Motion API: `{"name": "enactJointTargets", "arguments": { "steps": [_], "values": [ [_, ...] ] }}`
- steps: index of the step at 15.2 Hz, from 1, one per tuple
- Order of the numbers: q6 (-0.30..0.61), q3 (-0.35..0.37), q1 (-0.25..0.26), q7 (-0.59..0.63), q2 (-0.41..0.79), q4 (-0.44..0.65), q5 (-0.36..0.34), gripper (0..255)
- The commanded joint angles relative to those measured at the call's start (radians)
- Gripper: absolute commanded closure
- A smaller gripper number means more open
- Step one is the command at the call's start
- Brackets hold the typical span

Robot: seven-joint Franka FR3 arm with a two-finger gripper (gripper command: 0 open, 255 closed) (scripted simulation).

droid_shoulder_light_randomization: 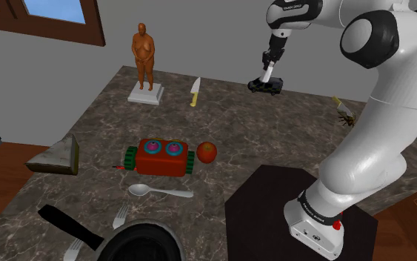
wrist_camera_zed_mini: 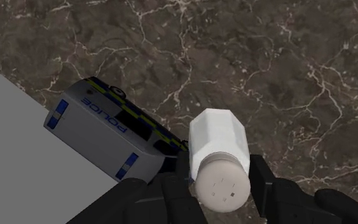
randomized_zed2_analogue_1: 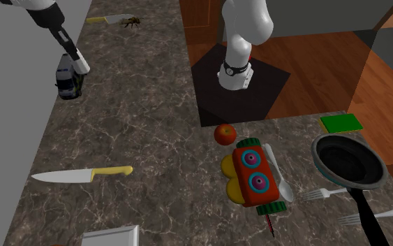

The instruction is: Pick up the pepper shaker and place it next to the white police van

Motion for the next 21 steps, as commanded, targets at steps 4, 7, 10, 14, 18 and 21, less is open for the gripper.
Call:
{"name": "enactJointTargets", "arguments": {
  "steps": [4,7,10,14,18,21],
  "values": [
    [0.065,0.001,0.001,0.004,0.009,-0.055,0.0,255],
    [0.101,0.001,0.001,0.006,0.018,-0.084,0.001,255],
    [0.138,0.002,0.0,0.007,0.029,-0.109,0.002,255],
    [0.185,0.003,-0.001,0.009,0.045,-0.14,0.004,255],
    [0.232,0.004,-0.002,0.01,0.065,-0.167,0.006,255],
    [0.27,0.005,-0.003,0.011,0.084,-0.187,0.008,255]
  ]
}}
